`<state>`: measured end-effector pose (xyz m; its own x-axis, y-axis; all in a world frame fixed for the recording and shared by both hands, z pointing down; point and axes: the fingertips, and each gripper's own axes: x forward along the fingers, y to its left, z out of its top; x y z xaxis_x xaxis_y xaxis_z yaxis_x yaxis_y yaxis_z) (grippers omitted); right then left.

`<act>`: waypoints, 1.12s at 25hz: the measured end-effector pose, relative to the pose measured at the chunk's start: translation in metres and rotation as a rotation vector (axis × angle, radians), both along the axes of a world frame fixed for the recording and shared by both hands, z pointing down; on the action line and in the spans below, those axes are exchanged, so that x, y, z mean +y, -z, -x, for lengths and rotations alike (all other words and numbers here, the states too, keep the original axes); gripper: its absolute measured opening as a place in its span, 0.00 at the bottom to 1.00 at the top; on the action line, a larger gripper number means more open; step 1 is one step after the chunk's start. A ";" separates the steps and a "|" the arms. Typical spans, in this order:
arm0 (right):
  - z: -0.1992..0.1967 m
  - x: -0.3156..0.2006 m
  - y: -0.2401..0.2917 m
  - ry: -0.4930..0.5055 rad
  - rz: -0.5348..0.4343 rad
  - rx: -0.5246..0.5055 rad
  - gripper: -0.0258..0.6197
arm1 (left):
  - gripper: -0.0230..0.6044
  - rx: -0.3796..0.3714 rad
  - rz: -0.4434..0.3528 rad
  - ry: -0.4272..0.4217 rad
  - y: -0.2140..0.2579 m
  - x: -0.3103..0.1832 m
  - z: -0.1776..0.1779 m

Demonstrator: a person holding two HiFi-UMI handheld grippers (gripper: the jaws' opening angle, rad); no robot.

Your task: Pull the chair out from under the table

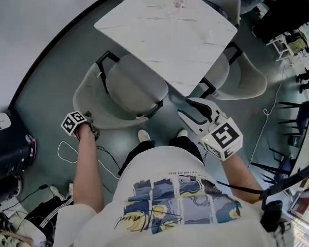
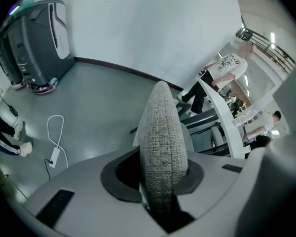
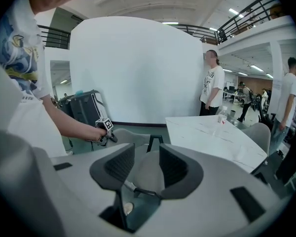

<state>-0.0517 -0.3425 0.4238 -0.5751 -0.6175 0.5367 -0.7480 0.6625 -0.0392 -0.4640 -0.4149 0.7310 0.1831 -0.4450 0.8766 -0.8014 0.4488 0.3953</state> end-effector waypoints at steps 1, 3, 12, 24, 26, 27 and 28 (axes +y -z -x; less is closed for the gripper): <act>0.001 0.001 -0.001 0.001 0.002 0.000 0.27 | 0.19 0.006 -0.001 0.006 0.000 0.002 0.001; 0.003 0.002 -0.004 0.006 0.008 0.000 0.27 | 0.19 0.014 0.002 0.016 0.000 0.008 0.006; 0.021 0.006 -0.007 0.064 0.011 -0.014 0.27 | 0.19 0.001 0.023 0.072 0.003 0.062 0.066; 0.061 0.026 -0.018 0.139 0.042 -0.011 0.27 | 0.18 -0.042 0.056 0.138 0.003 0.142 0.175; 0.060 0.026 -0.019 0.146 0.046 -0.006 0.27 | 0.18 -0.050 0.059 0.142 0.004 0.147 0.182; 0.060 0.026 -0.019 0.150 0.048 -0.003 0.27 | 0.18 -0.053 0.059 0.143 0.004 0.149 0.184; 0.060 0.027 -0.019 0.154 0.050 -0.001 0.27 | 0.18 -0.054 0.058 0.144 0.004 0.151 0.186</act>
